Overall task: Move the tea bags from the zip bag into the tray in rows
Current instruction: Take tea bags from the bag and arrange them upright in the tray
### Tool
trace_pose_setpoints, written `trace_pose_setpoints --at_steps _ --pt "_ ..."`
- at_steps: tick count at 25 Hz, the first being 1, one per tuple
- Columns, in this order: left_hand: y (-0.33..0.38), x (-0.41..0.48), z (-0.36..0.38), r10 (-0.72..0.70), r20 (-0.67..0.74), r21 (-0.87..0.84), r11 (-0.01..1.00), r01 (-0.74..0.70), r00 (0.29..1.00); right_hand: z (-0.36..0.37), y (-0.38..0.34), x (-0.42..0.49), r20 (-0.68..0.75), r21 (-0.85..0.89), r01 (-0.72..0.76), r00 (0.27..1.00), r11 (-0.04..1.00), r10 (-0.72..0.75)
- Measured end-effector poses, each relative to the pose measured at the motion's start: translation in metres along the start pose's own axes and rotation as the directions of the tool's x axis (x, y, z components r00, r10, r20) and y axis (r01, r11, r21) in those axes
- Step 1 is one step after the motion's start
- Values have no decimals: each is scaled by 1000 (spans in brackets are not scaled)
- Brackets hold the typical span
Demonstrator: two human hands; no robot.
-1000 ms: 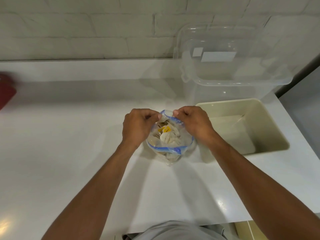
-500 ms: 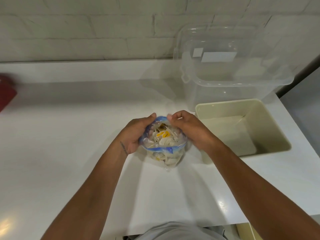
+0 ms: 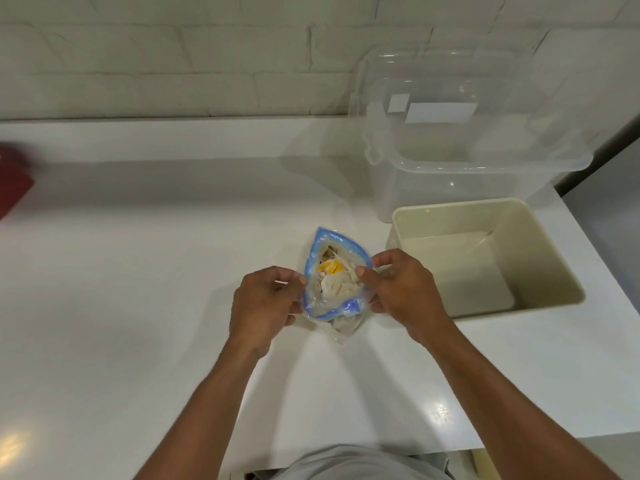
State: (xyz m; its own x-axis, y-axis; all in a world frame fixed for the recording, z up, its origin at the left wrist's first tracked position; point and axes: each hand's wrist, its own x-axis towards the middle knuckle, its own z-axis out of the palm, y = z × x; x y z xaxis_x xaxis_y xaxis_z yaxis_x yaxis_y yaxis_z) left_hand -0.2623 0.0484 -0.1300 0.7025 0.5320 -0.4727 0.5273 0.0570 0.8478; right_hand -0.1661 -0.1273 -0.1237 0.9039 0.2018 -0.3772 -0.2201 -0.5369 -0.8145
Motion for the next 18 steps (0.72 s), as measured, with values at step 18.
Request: trace_pose_setpoints --at_steps 18 --pt "-4 -1 20 -227 181 -538 792 289 957 46 21 7 389 724 -493 870 482 304"
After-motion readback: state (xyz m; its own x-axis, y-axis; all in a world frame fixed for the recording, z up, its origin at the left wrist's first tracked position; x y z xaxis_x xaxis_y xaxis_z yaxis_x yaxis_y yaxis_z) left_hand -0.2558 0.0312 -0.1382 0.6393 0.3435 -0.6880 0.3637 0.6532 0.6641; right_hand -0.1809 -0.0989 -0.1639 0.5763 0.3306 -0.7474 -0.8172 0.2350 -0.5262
